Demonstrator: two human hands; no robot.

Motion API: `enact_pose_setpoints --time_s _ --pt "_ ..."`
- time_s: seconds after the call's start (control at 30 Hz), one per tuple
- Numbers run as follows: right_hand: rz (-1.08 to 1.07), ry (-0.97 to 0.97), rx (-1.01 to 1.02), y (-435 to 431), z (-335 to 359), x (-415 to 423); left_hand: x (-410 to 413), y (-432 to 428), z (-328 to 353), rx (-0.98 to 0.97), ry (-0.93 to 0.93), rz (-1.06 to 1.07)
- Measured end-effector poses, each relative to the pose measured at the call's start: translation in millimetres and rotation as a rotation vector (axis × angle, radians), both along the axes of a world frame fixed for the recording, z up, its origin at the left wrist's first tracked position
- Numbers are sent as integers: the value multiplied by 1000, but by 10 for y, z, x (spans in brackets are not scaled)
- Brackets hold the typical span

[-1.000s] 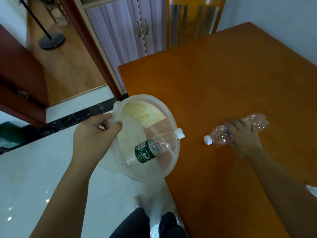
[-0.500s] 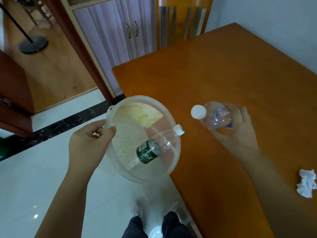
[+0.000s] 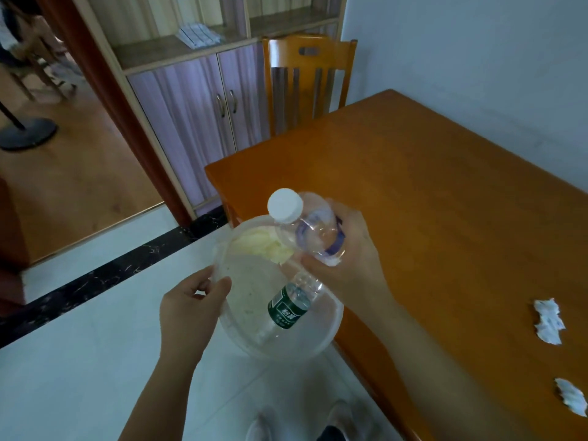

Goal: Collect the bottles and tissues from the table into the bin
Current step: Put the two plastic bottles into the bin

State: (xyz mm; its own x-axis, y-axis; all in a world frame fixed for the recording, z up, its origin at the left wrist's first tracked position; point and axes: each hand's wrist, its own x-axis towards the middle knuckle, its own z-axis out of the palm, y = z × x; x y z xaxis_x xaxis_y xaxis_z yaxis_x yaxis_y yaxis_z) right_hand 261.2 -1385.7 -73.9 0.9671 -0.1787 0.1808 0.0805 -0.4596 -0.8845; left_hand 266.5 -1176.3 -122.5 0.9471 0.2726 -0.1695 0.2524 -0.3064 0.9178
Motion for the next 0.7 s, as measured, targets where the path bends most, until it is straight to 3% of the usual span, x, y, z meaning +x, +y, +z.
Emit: enact_pose_setpoints --time_s 0.17,0.4,0.7 --pt "39 132 218 400 -72 52 -30 93 -62 -54 -1 -2" --pt "-125 421 365 622 -539 -31 -131 189 -116 -91 -19 -48" --pt "-312 578 419 645 -724 -138 -267 154 -51 -100 -87 -151"
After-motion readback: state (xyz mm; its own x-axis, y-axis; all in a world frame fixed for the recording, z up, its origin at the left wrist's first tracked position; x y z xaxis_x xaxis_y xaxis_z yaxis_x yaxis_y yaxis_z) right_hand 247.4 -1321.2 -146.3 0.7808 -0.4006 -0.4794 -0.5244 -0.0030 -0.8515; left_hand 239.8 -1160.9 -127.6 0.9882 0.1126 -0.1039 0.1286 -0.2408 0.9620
